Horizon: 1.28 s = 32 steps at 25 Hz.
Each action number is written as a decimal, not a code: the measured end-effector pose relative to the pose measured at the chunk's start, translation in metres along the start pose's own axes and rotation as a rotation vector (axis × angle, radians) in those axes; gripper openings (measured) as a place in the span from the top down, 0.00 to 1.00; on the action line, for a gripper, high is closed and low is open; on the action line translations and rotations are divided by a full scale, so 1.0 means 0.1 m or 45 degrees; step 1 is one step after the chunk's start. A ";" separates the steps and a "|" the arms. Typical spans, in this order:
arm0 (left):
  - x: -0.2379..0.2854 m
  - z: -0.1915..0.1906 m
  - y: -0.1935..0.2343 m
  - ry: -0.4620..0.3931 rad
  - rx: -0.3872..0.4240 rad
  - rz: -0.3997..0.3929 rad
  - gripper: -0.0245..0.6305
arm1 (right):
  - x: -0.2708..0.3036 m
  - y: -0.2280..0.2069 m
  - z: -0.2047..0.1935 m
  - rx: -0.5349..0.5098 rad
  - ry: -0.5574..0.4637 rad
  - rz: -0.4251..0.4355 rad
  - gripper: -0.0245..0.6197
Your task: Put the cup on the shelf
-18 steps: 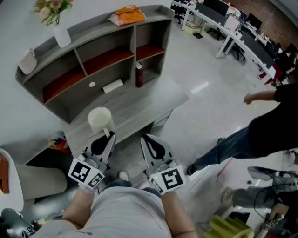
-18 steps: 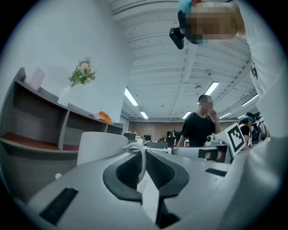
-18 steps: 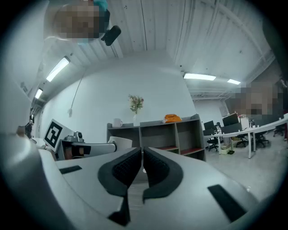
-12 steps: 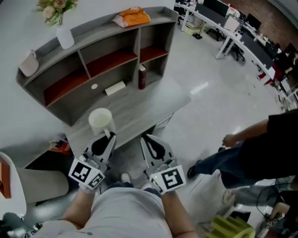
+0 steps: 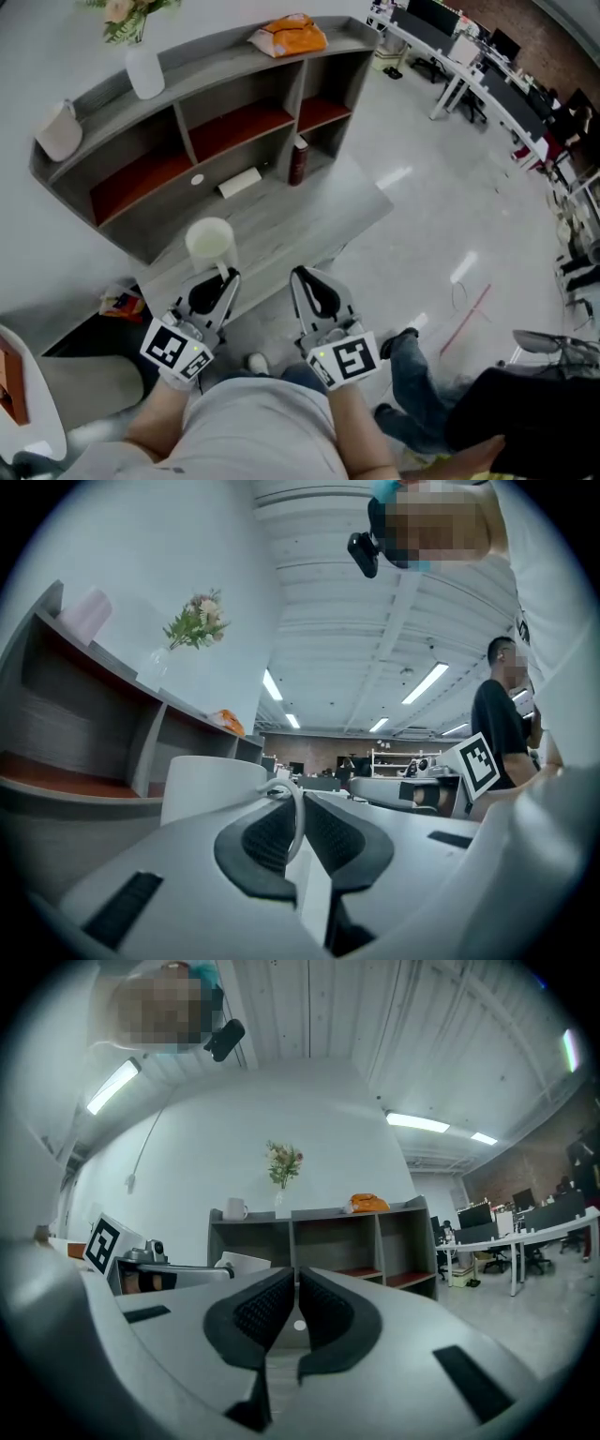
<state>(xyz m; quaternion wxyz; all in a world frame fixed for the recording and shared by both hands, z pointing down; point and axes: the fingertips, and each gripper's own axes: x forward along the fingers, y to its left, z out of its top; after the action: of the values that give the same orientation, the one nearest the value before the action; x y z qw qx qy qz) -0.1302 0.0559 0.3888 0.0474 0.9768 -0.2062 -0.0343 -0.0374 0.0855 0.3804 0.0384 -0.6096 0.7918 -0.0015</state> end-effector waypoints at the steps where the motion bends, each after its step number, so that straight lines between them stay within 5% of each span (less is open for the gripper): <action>1: -0.01 0.00 0.04 -0.003 0.004 -0.005 0.90 | 0.03 0.00 -0.01 -0.011 0.001 -0.006 0.92; 14: 0.38 -0.07 0.42 -0.008 0.008 0.025 0.91 | 0.60 -0.32 -0.18 -0.010 0.032 0.066 0.92; 32: 1.65 0.04 0.91 -0.022 0.055 0.349 0.90 | 1.47 -1.43 0.00 0.064 -0.006 0.401 0.92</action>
<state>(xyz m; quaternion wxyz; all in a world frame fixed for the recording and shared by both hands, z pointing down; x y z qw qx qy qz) -0.0159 -0.0943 0.3863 0.0290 0.9398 -0.3390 -0.0313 0.0630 -0.0929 0.3784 0.0552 -0.4767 0.8772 -0.0138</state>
